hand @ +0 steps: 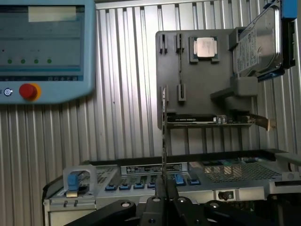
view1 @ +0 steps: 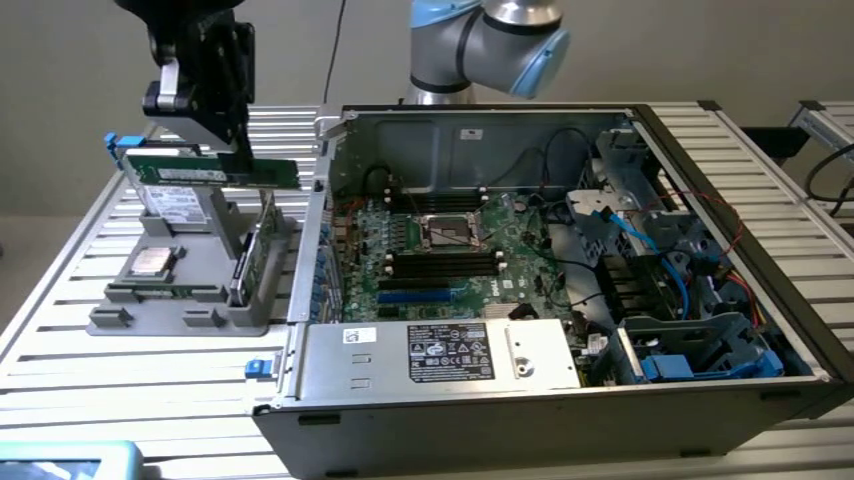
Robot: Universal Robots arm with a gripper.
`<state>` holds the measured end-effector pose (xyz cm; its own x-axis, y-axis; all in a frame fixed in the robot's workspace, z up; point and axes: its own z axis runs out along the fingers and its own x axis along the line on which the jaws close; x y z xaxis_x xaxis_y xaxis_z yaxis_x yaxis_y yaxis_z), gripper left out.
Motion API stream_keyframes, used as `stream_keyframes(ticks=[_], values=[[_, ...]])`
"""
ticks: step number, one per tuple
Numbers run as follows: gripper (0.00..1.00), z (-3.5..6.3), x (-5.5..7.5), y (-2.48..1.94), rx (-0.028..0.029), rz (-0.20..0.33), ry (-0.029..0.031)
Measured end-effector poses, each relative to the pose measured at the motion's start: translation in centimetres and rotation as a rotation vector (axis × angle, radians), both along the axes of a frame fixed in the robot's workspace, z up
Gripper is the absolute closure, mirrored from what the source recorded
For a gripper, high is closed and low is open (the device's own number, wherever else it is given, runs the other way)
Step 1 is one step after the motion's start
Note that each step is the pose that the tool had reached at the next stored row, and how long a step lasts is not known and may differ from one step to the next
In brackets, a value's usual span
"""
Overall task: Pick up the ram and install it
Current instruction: 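Pick up the ram and move it above insertion slot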
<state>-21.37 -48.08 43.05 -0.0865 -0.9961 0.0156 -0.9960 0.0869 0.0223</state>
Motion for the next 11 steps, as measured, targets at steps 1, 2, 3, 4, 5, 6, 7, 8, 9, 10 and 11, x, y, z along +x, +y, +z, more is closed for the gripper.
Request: stream_keyframes(ticks=[1, 2, 3, 4, 5, 6, 7, 8, 9, 10, 11], values=[[0.87, 0.04, 0.5, 0.0, -0.0001, 0.0, 0.0008], [0.87, 0.07, 0.9, 0.0, 0.0, 0.0, 0.0016], [0.87, 0.1, 1.4, 0.0, 0.0, 0.0, 0.0022], [0.87, 0.11, 1.8, 0.0, 0.0, 0.0, 0.0025], [0.87, 0.11, 2.3, 0.0, 0.0, 0.0, 0.0029], [0.87, 0.12, 2.7, 0.0, 0.0, 0.0, 0.0033], [0.87, 0.11, 3.2, 0.0, 0.0, 0.0, 0.0038], [0.87, 0.11, 3.6, 0.0, 0.0, 0.0, 0.0047], [0.87, 0.11, 4.1, 0.0, 0.0001, 0.0, 0.0054], [0.87, 0.11, 4.5, 0.0, 0.0, 0.0, 0.0056], [0.87, 0.11, 5.0, 0.0, 0.0, 0.0, 0.0057]])
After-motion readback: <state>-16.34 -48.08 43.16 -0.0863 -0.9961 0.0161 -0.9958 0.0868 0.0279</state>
